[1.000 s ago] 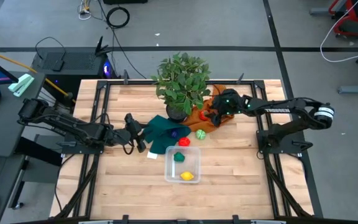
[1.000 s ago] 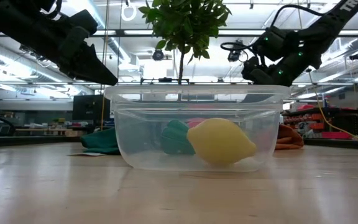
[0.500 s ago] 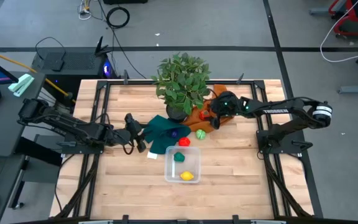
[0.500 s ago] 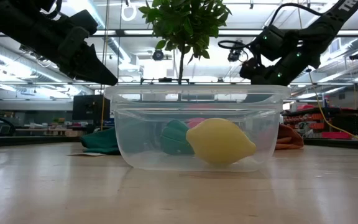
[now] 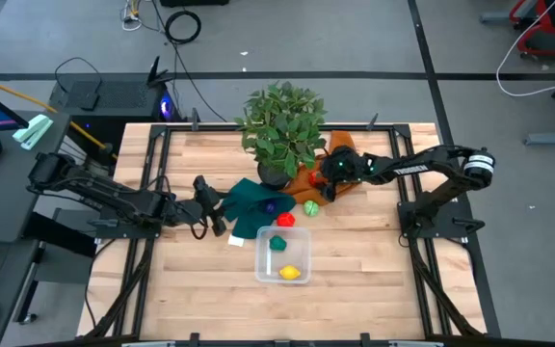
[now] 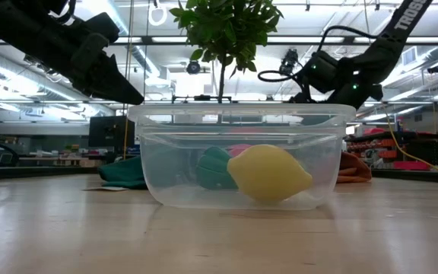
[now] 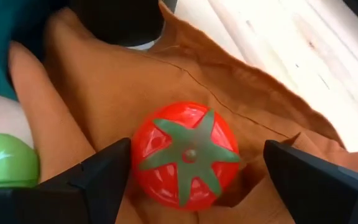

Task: Pick and placing Produce into tupperware
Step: Put the tomato into the transparent bin

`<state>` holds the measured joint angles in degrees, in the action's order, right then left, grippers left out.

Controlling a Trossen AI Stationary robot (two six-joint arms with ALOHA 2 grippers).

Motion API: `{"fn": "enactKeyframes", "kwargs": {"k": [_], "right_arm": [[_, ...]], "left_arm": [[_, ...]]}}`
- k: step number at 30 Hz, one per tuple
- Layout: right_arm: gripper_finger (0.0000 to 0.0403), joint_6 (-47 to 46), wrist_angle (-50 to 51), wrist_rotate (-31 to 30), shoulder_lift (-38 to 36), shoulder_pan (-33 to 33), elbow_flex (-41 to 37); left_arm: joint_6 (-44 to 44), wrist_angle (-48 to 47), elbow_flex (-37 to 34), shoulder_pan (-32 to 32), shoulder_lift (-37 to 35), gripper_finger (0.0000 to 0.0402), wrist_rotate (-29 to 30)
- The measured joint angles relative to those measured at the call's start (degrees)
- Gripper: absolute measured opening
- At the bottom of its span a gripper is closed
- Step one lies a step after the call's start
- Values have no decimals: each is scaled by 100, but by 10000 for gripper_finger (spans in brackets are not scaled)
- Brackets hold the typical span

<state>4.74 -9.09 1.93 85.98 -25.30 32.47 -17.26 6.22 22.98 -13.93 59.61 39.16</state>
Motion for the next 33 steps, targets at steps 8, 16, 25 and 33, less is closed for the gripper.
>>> {"fn": "enactKeyframes", "kwargs": {"k": [8,16,25,33], "right_arm": [[294,-145,-143,-2,232,0,0],[246,-196,-307,2,214,0,0],[210,-217,-303,36,210,-1,0],[212,-219,-301,39,205,-2,0]], "left_arm": [[-11,-13,0,0,0,139,0],[-13,-13,0,-2,0,142,0],[-11,-15,0,-2,0,138,0],[-11,-17,0,-2,0,144,0]]}}
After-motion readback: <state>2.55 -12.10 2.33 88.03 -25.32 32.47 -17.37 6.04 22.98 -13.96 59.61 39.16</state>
